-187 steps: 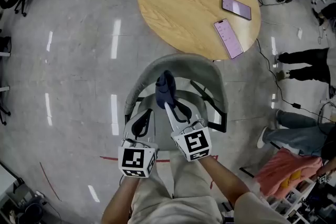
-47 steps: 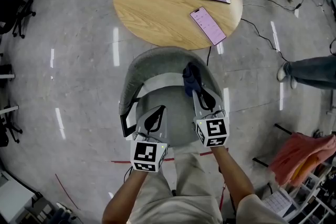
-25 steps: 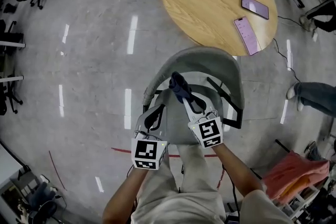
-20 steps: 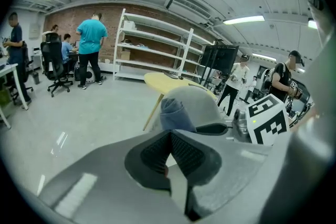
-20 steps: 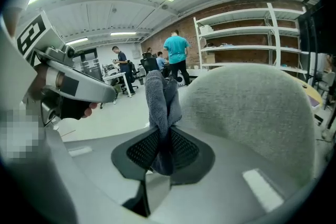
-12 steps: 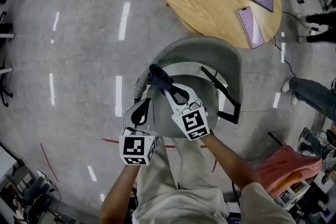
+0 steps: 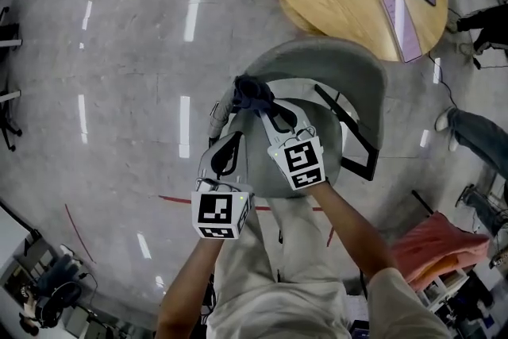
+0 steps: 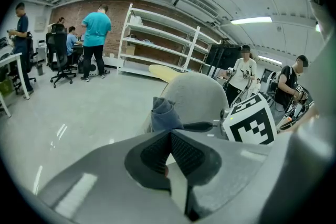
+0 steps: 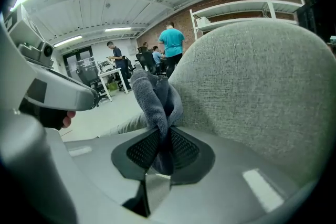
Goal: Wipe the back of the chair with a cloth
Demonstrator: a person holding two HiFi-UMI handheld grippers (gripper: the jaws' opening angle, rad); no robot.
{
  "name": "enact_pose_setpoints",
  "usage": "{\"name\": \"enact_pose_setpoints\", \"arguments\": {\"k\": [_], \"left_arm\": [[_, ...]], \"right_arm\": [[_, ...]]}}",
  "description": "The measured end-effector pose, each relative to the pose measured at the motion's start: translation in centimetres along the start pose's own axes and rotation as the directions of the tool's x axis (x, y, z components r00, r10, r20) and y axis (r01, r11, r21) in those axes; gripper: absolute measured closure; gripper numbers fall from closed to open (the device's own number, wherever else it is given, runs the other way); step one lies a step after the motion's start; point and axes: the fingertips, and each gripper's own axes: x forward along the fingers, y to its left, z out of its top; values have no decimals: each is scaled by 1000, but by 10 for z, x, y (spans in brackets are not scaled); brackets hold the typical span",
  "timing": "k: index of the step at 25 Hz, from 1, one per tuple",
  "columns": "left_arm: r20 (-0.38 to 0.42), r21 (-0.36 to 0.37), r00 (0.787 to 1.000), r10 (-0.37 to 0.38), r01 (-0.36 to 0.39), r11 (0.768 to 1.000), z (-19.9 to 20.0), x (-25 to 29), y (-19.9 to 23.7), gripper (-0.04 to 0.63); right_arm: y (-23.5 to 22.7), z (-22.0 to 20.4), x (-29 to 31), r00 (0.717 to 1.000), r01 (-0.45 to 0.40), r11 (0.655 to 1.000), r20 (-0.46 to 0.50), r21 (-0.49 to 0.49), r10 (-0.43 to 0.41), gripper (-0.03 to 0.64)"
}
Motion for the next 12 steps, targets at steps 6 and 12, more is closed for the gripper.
{"name": "enact_pose_setpoints", "arguments": {"k": [6,12], "left_arm": [[-10,11,1000,-2,2,1000,-5,5,4,595],[-7,11,1000,9,-9,1000,-6,6,8,595]], "right_arm": [[-8,-12,14,1000,4,1000,-20,22,-4,541],[-22,-20,25,999,40,997,-24,65,-39,541]]}}
